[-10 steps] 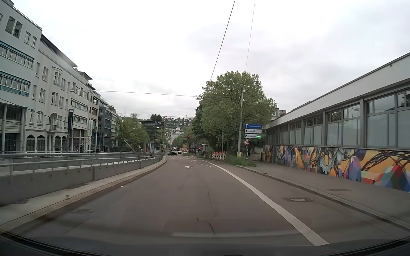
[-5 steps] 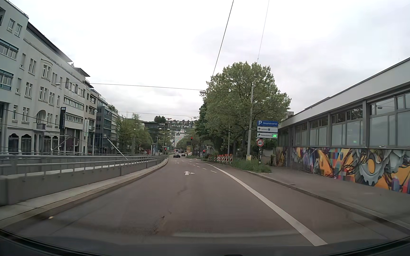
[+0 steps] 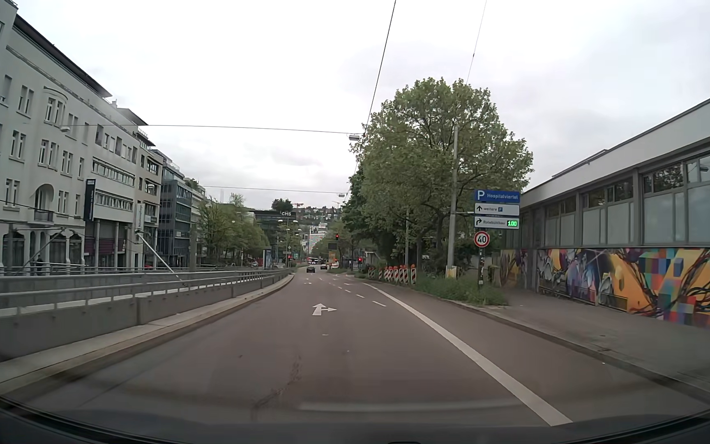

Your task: Follow the waypoints while adhering to traffic rules and regulations

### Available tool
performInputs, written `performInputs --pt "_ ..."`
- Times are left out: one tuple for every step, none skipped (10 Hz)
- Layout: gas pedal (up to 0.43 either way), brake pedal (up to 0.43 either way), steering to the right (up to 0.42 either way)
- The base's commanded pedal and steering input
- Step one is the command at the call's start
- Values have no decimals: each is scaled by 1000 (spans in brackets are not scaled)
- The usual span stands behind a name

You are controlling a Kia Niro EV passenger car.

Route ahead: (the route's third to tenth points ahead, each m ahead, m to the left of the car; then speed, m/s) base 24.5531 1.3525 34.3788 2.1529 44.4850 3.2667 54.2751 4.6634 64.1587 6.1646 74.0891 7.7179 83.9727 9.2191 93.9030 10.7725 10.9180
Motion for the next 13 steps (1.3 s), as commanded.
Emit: performInputs --pt "0 0 -4" --pt "0 0 -4" --pt "0 0 -4" --pt "0 0 -4" --pt "0 0 -4" --pt "0 0 -5" --pt "0 0 -8" --pt "0 0 -8" --pt "0 0 -8" --pt "0 0 -7" --pt "0 0 -7" --pt "0 0 -7" --pt "0 0 -8"
